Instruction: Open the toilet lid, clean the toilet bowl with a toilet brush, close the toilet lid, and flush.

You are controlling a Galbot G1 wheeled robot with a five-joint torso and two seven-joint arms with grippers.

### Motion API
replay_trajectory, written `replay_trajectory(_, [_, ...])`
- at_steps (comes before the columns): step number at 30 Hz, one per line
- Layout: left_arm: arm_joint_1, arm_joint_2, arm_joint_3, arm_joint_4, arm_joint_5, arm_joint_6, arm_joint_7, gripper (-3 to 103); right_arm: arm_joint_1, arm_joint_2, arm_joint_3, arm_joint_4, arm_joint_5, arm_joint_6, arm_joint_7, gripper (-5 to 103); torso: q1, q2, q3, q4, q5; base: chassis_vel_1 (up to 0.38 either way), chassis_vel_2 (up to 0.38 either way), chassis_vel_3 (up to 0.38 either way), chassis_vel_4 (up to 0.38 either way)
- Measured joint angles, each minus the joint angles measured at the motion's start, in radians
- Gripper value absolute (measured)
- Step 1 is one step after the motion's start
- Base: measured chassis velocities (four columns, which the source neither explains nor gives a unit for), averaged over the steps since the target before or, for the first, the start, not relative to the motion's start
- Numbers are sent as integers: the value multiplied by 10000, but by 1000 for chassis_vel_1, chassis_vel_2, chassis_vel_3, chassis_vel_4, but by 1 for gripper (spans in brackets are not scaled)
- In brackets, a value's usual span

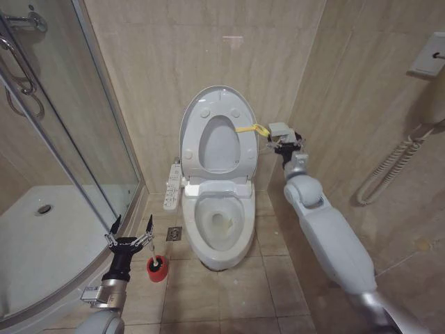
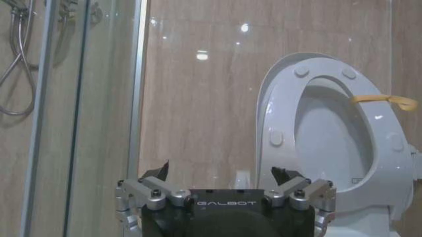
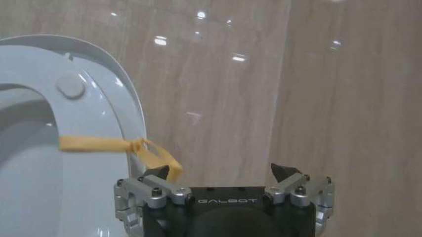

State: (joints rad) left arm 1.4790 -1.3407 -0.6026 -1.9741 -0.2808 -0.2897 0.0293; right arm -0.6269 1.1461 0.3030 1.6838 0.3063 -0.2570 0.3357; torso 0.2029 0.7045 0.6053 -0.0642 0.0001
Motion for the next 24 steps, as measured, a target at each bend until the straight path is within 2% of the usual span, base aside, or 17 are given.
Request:
replay_trajectory(9, [0, 1, 0, 0, 0, 0, 0, 100, -2340, 179, 463, 1466, -134, 245, 350, 100, 0, 0, 0, -1, 1, 0, 0, 0, 0])
replay_trajectory(17, [0, 0, 0, 0, 0, 0, 0, 100, -3995, 1034, 677, 2492, -651, 525, 493, 100, -1, 0, 0, 3, -3, 0, 0, 0, 0])
replay_trajectory(24, [0, 0, 0, 0, 0, 0, 0, 100, -5489, 2255, 1150, 2691, -1846, 1618, -7, 100, -1, 0, 0, 1, -3, 0, 0, 0, 0])
